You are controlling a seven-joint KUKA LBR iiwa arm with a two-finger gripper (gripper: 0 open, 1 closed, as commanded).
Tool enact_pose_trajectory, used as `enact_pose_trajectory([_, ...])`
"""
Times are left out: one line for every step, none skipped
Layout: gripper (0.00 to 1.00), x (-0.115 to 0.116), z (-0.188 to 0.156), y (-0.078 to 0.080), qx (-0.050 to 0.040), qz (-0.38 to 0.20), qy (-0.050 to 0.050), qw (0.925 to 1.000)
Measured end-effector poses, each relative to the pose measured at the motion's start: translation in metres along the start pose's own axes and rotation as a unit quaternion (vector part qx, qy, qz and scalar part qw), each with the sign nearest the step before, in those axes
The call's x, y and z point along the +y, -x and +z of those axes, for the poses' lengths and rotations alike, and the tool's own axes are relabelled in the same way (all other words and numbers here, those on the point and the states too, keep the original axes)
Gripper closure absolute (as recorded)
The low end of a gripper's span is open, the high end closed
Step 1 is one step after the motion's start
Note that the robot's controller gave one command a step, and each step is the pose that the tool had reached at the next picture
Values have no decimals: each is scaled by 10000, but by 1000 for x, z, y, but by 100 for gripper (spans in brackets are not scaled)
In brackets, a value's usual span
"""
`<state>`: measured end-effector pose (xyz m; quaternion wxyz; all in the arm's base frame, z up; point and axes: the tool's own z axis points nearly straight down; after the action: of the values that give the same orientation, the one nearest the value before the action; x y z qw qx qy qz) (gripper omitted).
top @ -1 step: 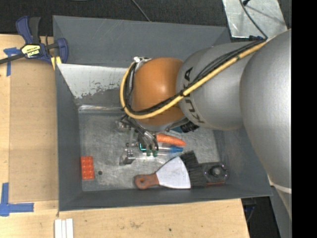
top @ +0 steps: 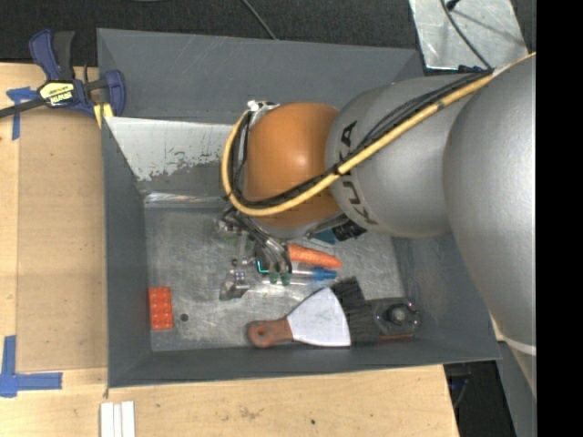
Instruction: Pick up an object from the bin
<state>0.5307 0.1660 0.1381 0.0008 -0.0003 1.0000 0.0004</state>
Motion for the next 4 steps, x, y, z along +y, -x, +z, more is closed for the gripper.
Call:
enact_pose_trajectory([0, -17, -44, 10, 33, -172, -7, 9998])
enact_pose_trajectory([0, -27, -71, 17, -37, -913, -1, 9958])
enact_pose_trajectory([0, -46, -31, 36, -39, -2498, -4, 9683])
enact_pose_trajectory([0, -58, -42, 22, 75, -3059, 10, 9520])
